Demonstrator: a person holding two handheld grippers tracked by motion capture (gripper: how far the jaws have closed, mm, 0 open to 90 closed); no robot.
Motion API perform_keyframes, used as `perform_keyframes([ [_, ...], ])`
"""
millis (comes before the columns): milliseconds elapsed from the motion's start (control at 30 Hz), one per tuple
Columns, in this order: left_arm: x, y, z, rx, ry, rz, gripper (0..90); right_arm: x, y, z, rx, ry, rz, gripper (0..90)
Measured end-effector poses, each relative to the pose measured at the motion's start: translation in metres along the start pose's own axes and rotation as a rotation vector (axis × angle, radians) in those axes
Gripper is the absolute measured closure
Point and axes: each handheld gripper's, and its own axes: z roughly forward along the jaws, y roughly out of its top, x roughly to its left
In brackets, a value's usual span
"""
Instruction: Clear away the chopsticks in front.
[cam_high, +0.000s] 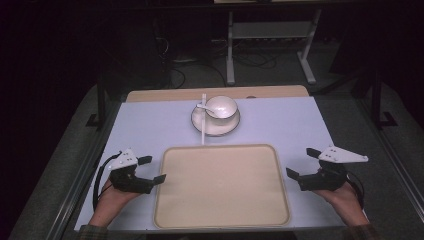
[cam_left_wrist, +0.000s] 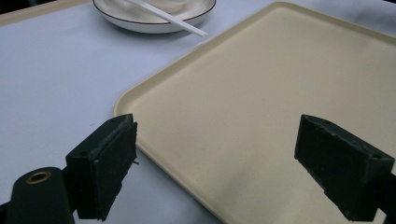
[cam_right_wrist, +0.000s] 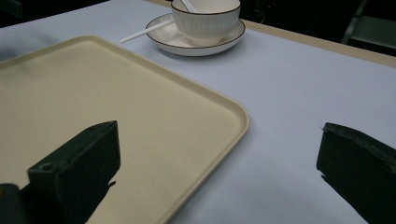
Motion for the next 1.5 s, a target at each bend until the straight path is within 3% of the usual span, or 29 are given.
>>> perform_keyframes([
  [633,0.006,0.013,0.008,0.045,0.008,0.004,12.2,0.000,-0.001,0.002,0.016,0.000,0.005,0.0],
  [1133,0.013,0.030,0.019,0.039,0.001,-0.006,12.3,0.001,-0.001,0.002,0.015,-0.003,0.006,0.0],
  [1500,0.013,0.041,0.038,0.053,-0.017,0.011,12.3,0.000,0.000,0.002,0.003,-0.005,0.010,0.0],
])
